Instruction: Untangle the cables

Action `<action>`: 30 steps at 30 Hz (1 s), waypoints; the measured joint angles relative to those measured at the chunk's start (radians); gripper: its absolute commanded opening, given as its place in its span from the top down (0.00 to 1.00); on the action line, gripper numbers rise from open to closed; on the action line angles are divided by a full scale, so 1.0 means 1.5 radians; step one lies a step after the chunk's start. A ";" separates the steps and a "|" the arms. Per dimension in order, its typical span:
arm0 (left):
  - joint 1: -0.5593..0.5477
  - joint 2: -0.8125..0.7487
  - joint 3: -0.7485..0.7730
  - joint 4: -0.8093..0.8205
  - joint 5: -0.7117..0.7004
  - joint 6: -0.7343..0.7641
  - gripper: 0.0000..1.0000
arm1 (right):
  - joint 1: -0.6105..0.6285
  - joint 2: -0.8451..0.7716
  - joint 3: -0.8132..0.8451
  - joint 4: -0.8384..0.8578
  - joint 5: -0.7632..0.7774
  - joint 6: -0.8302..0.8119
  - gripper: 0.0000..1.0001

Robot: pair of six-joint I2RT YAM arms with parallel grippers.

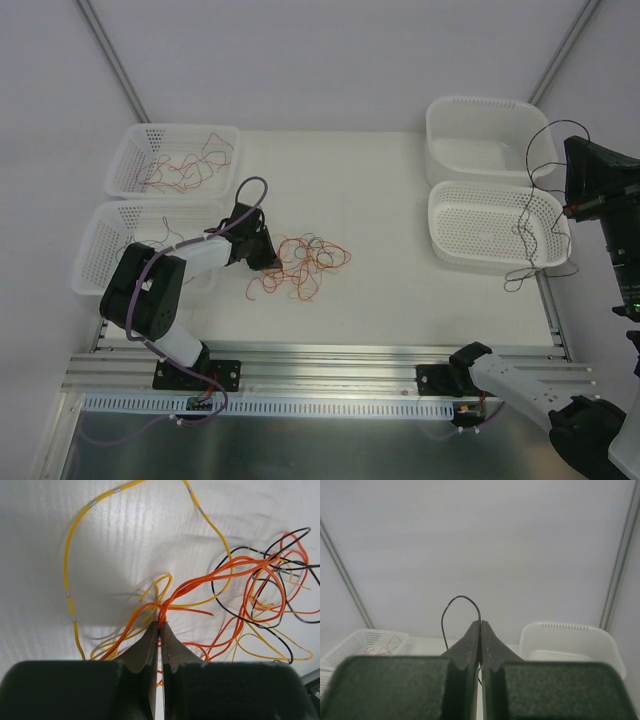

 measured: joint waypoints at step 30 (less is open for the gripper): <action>-0.200 -0.402 0.062 -0.026 -0.015 0.112 0.01 | 0.002 -0.019 -0.458 0.008 -0.230 0.209 0.99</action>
